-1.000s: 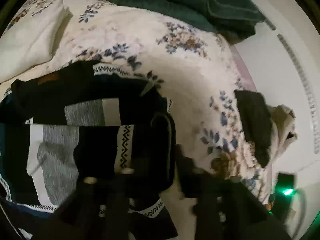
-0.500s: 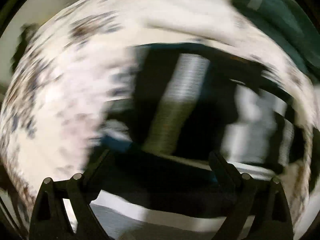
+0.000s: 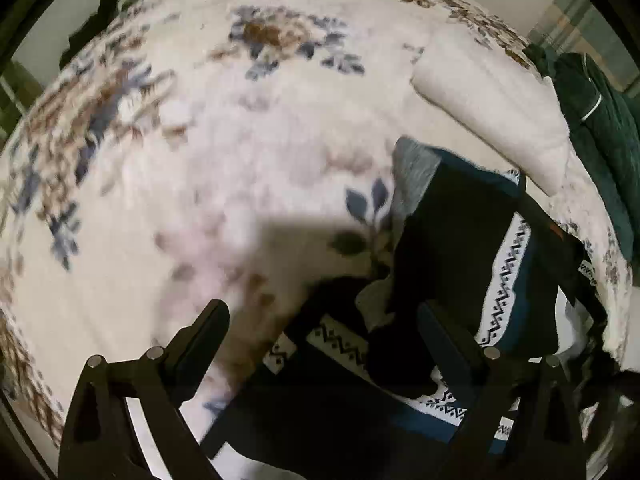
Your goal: Fold small clothes
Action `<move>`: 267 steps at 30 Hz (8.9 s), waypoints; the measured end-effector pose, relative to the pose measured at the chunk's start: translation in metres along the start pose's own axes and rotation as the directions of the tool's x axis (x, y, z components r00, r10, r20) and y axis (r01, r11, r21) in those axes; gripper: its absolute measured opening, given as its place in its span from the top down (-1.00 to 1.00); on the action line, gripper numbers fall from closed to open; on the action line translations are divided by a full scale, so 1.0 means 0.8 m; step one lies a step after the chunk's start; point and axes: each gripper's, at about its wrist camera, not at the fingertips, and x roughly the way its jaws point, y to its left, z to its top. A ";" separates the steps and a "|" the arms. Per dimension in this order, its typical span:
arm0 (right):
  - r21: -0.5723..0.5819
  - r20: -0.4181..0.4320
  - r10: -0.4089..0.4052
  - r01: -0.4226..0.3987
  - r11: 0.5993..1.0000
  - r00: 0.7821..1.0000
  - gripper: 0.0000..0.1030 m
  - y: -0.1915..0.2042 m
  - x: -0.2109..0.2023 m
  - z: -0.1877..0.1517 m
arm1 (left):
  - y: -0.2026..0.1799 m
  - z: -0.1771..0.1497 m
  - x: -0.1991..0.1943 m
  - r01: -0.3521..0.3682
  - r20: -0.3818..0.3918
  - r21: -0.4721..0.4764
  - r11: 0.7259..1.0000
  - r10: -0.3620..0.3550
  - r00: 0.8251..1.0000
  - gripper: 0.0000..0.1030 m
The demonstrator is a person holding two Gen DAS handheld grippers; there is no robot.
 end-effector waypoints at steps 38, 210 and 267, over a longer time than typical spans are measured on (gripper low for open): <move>-0.192 -0.111 0.414 -0.429 0.883 0.903 -0.21 0.443 0.042 0.139 | 0.062 0.008 0.013 0.318 -0.020 -0.052 0.947 -0.319 0.948 -0.52; -0.217 -0.098 0.082 -0.102 0.971 0.992 -0.14 0.625 0.078 0.152 | 0.253 -0.274 -0.064 0.327 -0.092 -0.300 0.896 -0.368 0.925 0.84; 0.217 -0.060 0.394 -0.374 0.902 0.917 -0.23 0.280 0.063 -0.304 | 0.095 0.015 -0.040 0.552 -0.130 0.050 0.832 -0.543 0.830 -0.53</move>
